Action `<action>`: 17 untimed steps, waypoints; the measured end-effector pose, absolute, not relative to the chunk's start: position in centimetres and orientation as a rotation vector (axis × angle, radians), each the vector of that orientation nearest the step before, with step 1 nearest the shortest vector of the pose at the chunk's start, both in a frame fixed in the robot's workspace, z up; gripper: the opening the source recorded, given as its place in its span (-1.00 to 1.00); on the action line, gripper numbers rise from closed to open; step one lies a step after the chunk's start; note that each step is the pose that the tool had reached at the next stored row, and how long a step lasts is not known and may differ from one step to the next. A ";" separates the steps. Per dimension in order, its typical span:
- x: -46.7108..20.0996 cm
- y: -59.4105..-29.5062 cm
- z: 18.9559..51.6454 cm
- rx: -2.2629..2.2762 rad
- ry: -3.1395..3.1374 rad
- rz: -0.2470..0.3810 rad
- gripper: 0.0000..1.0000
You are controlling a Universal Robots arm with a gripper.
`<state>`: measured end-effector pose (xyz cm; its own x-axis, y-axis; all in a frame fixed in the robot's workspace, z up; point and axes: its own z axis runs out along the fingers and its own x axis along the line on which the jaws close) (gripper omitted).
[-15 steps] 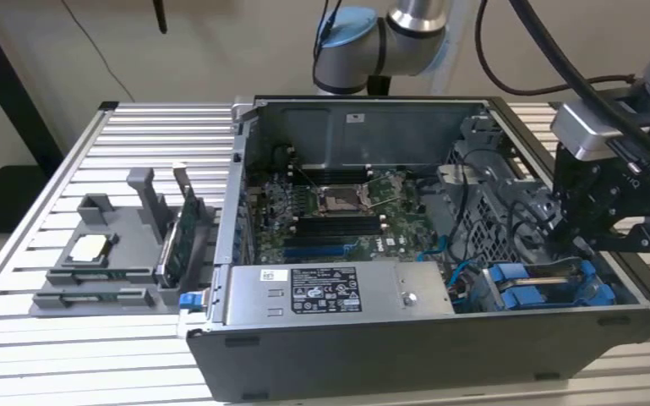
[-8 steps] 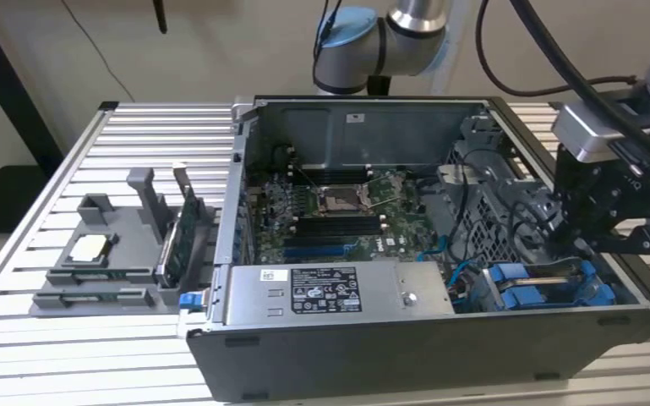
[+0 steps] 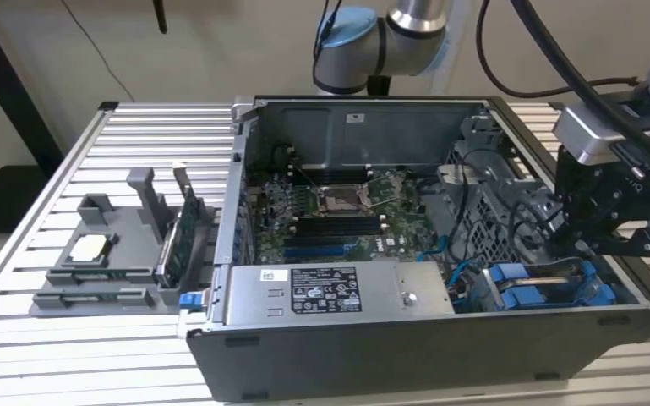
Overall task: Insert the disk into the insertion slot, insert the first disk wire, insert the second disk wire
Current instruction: 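Insert the first disk wire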
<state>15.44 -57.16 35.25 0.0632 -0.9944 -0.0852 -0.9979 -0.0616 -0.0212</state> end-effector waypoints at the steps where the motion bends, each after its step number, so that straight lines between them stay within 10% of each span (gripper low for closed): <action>1: 15.4 -57.2 35.3 -2.235 2.100 0.073 -0.62; 17: 15.8 -57.6 34.8 -2.231 2.105 0.074 -0.62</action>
<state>15.80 -57.63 34.84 0.0589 -0.9946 -0.0850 -0.9981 -0.0574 -0.0203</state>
